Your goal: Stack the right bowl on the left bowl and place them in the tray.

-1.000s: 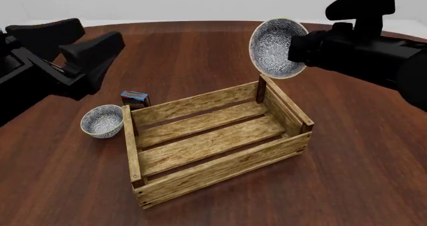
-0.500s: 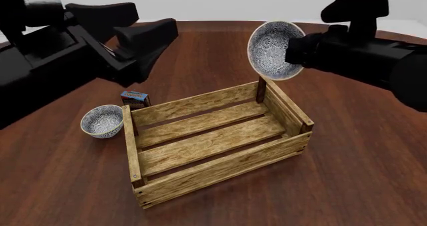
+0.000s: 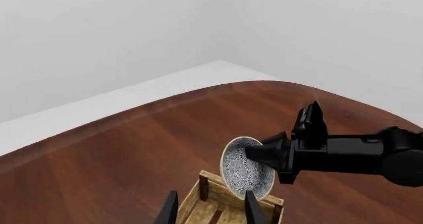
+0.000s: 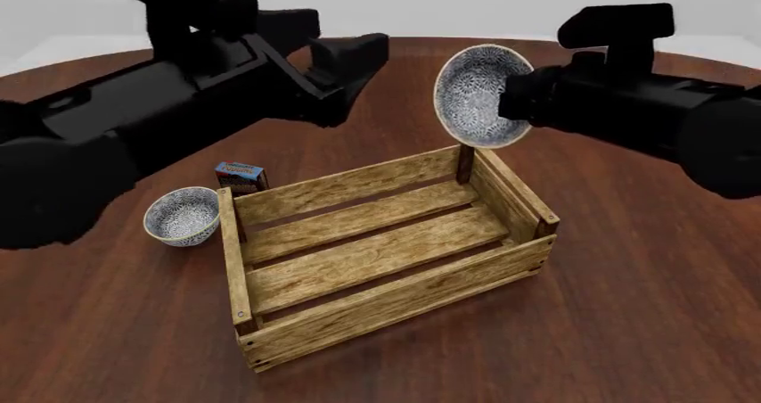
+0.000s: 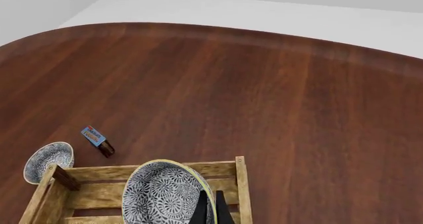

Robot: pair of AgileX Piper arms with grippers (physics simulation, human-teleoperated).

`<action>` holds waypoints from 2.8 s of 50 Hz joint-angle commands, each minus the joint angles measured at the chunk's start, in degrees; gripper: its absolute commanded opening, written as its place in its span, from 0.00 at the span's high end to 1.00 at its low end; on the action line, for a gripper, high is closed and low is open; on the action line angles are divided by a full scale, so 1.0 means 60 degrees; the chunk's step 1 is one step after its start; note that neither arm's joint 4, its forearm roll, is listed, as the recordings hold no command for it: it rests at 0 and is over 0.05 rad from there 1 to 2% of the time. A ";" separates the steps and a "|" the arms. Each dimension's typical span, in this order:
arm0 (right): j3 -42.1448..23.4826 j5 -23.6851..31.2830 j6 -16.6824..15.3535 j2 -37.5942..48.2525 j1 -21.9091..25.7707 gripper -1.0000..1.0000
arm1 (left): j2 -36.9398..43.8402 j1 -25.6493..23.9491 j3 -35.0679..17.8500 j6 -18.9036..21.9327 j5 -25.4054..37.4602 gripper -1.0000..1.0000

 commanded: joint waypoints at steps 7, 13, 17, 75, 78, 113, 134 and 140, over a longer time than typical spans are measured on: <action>-0.0110 -0.0102 0.0064 0.0289 0.0079 1.00 | 0.1659 -0.0058 -0.0912 -0.0338 -0.0171 0.00; -0.0133 -0.0146 0.0061 0.0410 0.0062 1.00 | 0.2096 0.0054 -0.1087 -0.0469 -0.0298 0.00; -0.0133 -0.0168 0.0065 0.0456 0.0077 1.00 | 0.2309 0.0047 -0.1160 -0.0543 -0.0350 0.00; -0.0161 -0.0202 0.0019 0.0678 0.0071 1.00 | 0.5228 0.0164 -0.2055 -0.1554 -0.1322 1.00; -0.0164 -0.0197 0.0014 0.0670 0.0070 1.00 | 0.5181 0.0120 -0.1981 -0.1579 -0.1391 1.00; -0.0050 -0.0027 0.0028 0.0203 0.0230 0.00 | 0.5220 0.0610 -0.2153 -0.1549 -0.1441 1.00; 0.0264 0.0472 0.0169 -0.1237 0.0640 0.00 | 0.4556 0.1730 -0.1861 -0.1156 -0.1047 1.00; 0.0304 0.0605 0.0161 -0.1555 0.0697 0.00 | 0.3920 0.1920 -0.1439 -0.1136 -0.0907 1.00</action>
